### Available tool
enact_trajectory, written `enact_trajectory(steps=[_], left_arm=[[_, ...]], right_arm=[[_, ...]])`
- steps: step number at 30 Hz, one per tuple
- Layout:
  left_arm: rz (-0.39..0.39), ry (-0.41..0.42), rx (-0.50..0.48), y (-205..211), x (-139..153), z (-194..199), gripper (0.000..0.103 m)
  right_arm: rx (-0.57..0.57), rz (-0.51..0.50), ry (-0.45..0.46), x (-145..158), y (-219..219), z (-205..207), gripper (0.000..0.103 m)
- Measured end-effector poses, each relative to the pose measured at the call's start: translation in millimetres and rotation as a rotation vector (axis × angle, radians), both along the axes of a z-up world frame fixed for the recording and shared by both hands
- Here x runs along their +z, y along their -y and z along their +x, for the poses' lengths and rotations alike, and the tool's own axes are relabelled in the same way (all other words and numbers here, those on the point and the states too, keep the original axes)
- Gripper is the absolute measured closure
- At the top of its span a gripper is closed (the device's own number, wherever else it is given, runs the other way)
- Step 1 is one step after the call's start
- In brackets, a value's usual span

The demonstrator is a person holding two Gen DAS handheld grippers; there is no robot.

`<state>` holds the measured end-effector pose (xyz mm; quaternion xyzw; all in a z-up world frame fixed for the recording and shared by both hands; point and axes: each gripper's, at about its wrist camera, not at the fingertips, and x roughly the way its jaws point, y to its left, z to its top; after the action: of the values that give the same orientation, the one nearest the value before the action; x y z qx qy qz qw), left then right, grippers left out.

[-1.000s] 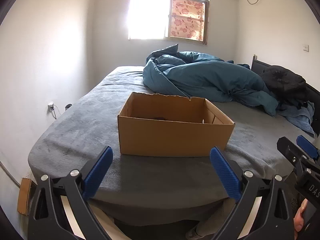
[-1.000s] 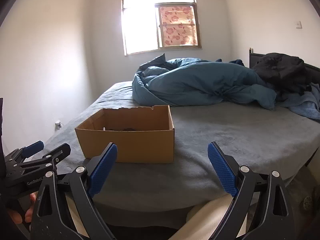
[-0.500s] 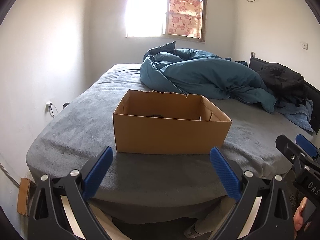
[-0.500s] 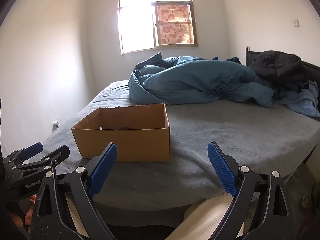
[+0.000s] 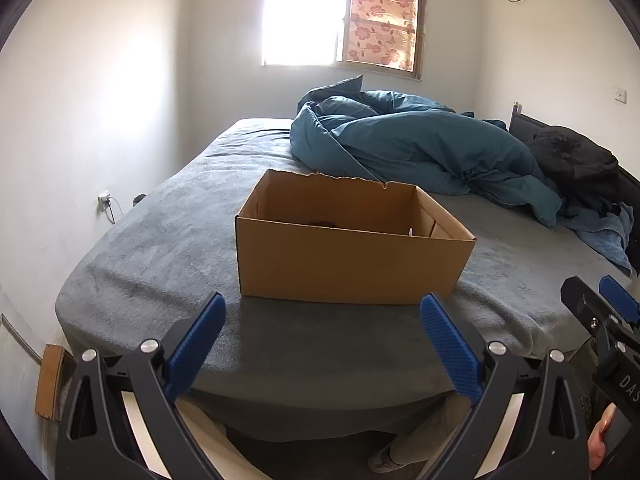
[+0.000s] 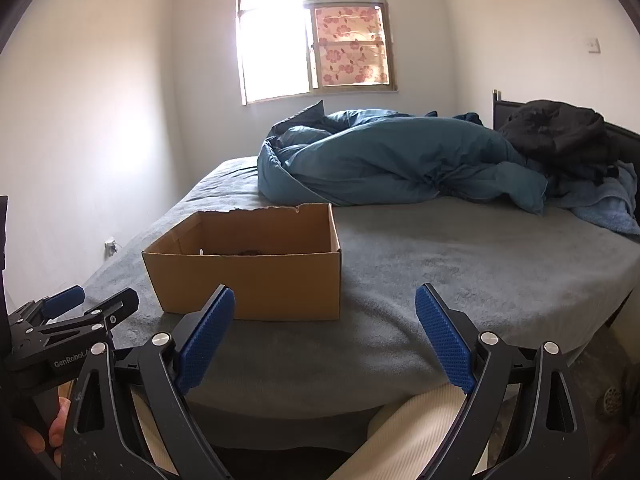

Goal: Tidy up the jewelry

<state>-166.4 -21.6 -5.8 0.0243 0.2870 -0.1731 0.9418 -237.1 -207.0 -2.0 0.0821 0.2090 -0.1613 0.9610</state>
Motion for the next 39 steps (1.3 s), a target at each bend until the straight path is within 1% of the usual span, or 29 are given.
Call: enact_trajectory(steps=[5,32,39], left_arm=[[0.0,-0.008,0.001,0.6,-0.9,0.8,0.007],[0.003,0.001,-0.002,8.3,-1.0,-7.2,0.007],[0.004,0.001,-0.002,8.4,-0.9,-7.3,0.007]], right_arm=[[0.001,0.002,-0.006,-1.8,0.3,0.9,0.015],[0.011,0.004,-0.011,-2.2,3.9,-0.2,0.015],[0.009,0.004,-0.019,-6.5,4.6,-3.3,0.015]])
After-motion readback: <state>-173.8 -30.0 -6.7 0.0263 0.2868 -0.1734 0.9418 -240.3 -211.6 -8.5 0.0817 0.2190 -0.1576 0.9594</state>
